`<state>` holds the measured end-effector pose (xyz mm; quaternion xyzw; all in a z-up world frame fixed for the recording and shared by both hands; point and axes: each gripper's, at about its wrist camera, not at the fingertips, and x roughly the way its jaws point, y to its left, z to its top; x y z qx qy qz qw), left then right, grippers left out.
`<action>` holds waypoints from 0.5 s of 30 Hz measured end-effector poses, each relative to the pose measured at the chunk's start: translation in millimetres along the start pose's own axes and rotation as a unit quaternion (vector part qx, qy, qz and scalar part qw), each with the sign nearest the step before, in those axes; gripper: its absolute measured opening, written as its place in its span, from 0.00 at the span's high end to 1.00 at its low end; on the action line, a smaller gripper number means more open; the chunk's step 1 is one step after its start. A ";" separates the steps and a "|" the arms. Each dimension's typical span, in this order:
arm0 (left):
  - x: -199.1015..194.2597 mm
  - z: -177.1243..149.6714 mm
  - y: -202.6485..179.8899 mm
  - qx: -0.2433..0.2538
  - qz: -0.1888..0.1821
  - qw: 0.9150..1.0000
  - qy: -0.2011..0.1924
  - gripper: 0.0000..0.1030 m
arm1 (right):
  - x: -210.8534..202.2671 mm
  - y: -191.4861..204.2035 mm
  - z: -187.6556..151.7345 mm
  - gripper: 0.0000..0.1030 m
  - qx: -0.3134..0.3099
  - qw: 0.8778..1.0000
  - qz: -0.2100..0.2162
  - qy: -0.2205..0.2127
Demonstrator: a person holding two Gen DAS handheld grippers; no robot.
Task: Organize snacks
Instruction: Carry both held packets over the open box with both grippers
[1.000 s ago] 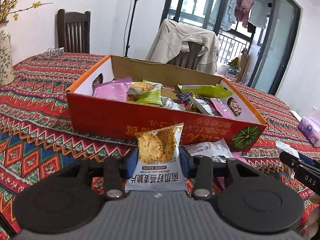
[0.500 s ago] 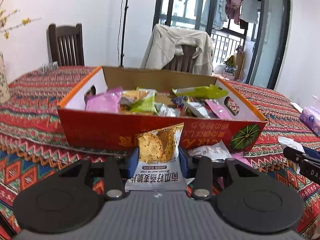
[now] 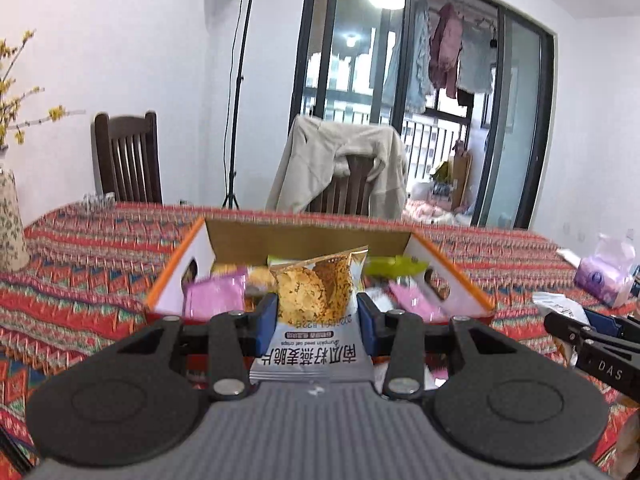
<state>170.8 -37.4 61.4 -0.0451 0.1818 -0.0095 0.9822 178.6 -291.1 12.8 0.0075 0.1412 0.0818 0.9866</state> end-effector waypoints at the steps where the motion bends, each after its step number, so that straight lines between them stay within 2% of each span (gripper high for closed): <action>1: -0.3 3.5 0.0 0.002 0.000 1.000 -0.007 0.59 | -0.6 4.0 4.8 0.61 -0.004 1.000 0.007 -0.007; 10: 16.9 37.1 5.9 -0.008 0.014 0.999 -0.044 0.59 | 21.1 38.4 46.0 0.61 -0.030 0.998 0.045 -0.043; 15: 45.0 50.5 13.9 -0.039 0.023 0.998 -0.050 0.59 | 53.0 54.5 66.0 0.61 -0.023 0.997 0.056 -0.049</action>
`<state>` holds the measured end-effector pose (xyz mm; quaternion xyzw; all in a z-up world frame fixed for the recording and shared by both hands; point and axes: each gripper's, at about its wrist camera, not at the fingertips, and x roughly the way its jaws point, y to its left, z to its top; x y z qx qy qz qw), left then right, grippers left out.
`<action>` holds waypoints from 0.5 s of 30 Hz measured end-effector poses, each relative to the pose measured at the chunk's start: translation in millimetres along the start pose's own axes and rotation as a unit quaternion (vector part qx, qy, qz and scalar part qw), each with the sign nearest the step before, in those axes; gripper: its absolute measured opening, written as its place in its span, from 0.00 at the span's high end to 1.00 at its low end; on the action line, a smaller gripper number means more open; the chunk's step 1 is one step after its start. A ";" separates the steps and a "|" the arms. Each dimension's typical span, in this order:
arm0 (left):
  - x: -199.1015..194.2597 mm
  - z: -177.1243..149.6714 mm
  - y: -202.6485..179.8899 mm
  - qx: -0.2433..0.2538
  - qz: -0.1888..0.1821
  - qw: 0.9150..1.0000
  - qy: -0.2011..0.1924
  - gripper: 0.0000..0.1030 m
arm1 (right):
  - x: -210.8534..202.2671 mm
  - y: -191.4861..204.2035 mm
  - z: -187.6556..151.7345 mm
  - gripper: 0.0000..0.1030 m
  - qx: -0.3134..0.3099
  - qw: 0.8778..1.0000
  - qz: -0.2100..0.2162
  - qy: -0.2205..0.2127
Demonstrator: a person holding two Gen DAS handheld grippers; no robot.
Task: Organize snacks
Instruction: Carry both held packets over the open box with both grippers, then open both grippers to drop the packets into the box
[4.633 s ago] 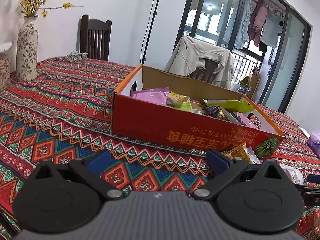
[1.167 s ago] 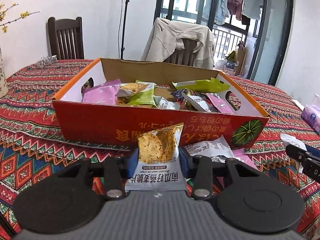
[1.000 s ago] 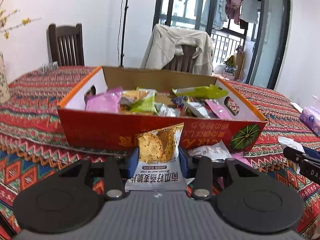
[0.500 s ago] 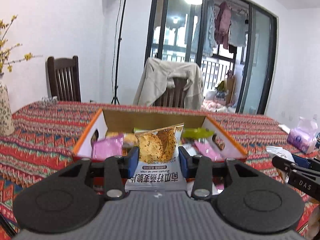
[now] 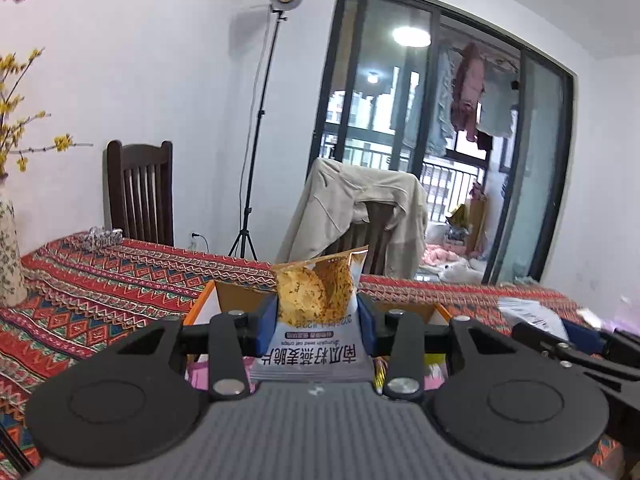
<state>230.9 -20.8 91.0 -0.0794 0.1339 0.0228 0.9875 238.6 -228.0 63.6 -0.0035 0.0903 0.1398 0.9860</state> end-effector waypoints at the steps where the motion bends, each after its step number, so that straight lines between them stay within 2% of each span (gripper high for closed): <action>1: 7.6 1.3 0.3 -0.005 0.003 1.000 -0.001 0.59 | 7.0 1.7 1.7 0.61 0.004 1.000 0.001 -0.001; 8: 46.9 -2.0 10.4 -0.017 0.036 0.999 -0.015 0.59 | 57.4 3.1 0.9 0.61 0.049 0.999 -0.010 -0.003; 15: 66.4 -19.8 14.6 0.008 0.052 0.999 0.001 0.59 | 82.1 0.7 -20.3 0.61 0.028 0.999 -0.010 0.023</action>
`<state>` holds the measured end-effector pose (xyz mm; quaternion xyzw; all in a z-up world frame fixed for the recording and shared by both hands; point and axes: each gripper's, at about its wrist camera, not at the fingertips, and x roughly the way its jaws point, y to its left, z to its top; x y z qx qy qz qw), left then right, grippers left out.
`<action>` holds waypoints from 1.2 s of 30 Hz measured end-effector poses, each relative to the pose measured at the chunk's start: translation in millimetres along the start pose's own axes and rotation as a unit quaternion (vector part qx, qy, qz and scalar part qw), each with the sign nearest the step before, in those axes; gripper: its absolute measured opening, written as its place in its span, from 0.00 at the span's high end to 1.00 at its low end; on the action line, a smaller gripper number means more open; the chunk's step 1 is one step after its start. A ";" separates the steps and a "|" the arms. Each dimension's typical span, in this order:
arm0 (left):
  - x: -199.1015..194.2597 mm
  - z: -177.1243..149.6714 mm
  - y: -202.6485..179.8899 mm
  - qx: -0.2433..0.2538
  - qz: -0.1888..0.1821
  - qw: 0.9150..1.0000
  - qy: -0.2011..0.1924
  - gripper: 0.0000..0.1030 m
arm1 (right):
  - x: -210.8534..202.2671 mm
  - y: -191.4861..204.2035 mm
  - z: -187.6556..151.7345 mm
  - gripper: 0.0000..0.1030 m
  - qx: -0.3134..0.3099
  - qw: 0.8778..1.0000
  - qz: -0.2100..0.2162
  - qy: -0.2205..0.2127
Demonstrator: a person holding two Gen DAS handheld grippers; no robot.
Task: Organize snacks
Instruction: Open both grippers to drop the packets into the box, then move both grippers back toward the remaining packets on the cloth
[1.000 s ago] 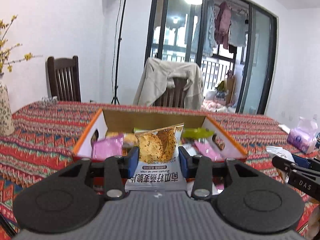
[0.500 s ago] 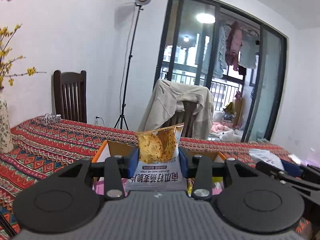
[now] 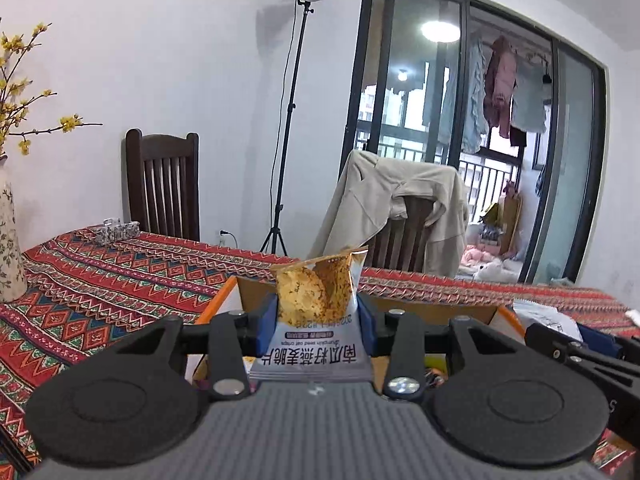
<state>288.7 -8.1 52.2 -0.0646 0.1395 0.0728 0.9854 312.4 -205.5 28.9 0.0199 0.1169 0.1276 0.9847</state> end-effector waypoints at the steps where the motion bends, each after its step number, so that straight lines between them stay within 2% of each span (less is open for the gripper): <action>1: 1.9 -1.7 0.5 0.001 0.002 1.000 0.003 0.59 | 3.0 0.6 -0.7 0.61 -0.001 1.000 0.002 0.004; 5: 4.1 -9.2 6.0 -0.010 0.004 1.000 0.012 0.57 | 8.9 2.7 -6.2 0.58 -0.009 1.000 0.001 0.024; 7: 6.1 -12.5 9.3 -0.017 0.002 1.000 0.018 0.51 | 9.9 4.4 -9.9 0.53 -0.013 0.999 -0.003 0.030; 8: 6.5 -13.7 10.4 -0.019 0.003 1.000 0.018 0.42 | 10.0 4.1 -10.7 0.40 -0.013 0.999 -0.002 0.032; 9: 5.9 -14.4 10.8 -0.020 0.007 1.000 0.015 0.27 | 9.3 4.2 -11.6 0.32 -0.011 0.999 -0.001 0.033; 11: 3.0 -15.1 13.2 -0.028 0.016 0.999 0.005 0.08 | 7.2 3.0 -11.5 0.03 -0.008 1.000 -0.002 0.029; 12: 1.0 -15.0 14.6 -0.032 0.020 0.999 -0.002 0.00 | 4.7 2.5 -12.3 0.00 -0.006 1.000 -0.004 0.026; 24: -3.0 -12.5 12.5 -0.038 0.036 0.999 0.001 0.00 | 3.2 -3.0 -13.7 0.00 0.006 0.999 -0.023 0.032; 27: -10.6 -3.8 11.6 -0.044 0.038 0.998 -0.003 0.00 | -2.6 -3.6 -6.6 0.00 0.002 0.999 -0.029 0.031; 31: -27.3 7.9 11.1 -0.053 0.022 0.998 -0.003 0.00 | -17.7 -4.3 4.2 0.00 0.005 0.999 -0.029 0.036; 36: -48.4 8.6 13.8 -0.044 0.017 0.999 -0.002 0.00 | -38.5 -4.5 9.7 0.00 -0.002 0.999 -0.031 0.043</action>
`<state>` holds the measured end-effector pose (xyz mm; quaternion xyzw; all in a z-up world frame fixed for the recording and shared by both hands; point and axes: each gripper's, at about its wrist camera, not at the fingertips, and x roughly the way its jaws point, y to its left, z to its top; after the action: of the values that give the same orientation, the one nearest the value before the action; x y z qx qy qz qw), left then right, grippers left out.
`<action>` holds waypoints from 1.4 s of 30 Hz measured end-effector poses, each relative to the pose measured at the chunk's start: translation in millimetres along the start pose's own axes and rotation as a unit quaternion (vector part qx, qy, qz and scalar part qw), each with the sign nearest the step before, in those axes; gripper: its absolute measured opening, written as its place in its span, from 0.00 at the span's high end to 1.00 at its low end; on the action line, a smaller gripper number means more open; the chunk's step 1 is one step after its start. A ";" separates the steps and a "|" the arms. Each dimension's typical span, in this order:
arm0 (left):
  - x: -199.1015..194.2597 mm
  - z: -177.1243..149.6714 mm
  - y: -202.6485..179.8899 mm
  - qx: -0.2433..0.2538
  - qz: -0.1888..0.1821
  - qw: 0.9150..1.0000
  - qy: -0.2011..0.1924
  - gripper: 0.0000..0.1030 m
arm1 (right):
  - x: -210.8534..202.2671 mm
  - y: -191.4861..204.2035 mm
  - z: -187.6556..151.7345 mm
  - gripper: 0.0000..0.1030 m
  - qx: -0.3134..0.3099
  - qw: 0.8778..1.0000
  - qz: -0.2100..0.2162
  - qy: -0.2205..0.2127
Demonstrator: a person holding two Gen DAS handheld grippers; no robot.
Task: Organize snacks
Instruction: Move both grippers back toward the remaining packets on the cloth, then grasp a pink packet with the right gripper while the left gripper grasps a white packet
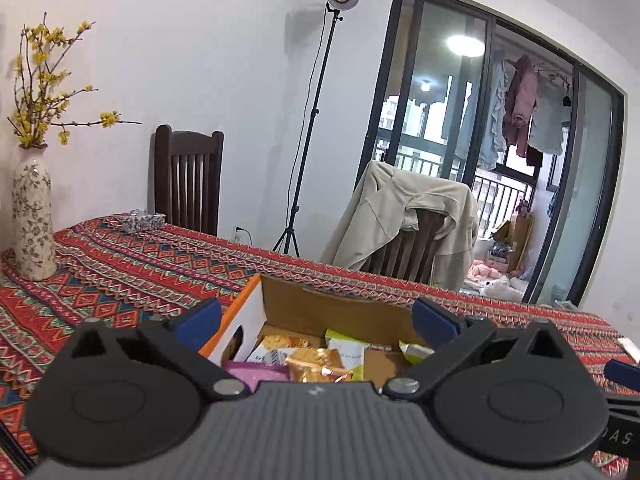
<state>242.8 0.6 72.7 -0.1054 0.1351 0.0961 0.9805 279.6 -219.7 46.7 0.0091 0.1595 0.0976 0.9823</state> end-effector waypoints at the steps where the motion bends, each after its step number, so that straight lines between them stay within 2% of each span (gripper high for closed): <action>1: -3.3 -0.5 1.9 0.001 -0.001 1.000 0.003 0.00 | -3.8 -0.2 -0.7 0.00 -0.002 1.000 0.000 0.003; 17: -45.8 -44.6 45.0 0.040 0.007 0.997 0.069 0.00 | -55.9 -4.7 -49.5 0.00 -0.015 0.998 0.002 0.065; 22: -54.2 -67.0 54.1 0.058 0.005 0.996 0.070 0.00 | -62.3 -0.3 -64.3 0.00 -0.016 0.996 0.008 0.085; 27: -53.1 -79.3 58.7 0.054 0.018 0.996 0.068 0.00 | -63.2 6.1 -68.9 0.00 -0.015 0.995 0.014 0.094; 34: -54.9 -79.9 60.1 0.048 0.008 0.997 0.066 0.00 | -59.8 13.1 -71.9 0.00 -0.020 0.994 0.024 0.107; 38: -53.6 -79.4 62.0 0.043 0.008 0.997 0.068 0.00 | -45.8 21.2 -66.7 0.00 -0.020 0.992 0.036 0.122; 42: -53.4 -79.4 63.2 0.041 0.012 0.997 0.068 0.00 | -18.1 33.5 -66.6 0.00 -0.022 0.986 0.038 0.160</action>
<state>159.2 34.2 1.8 -0.0694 0.2069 0.0945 0.9713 235.4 -191.3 -9.2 -0.0222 0.3124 0.1385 0.9395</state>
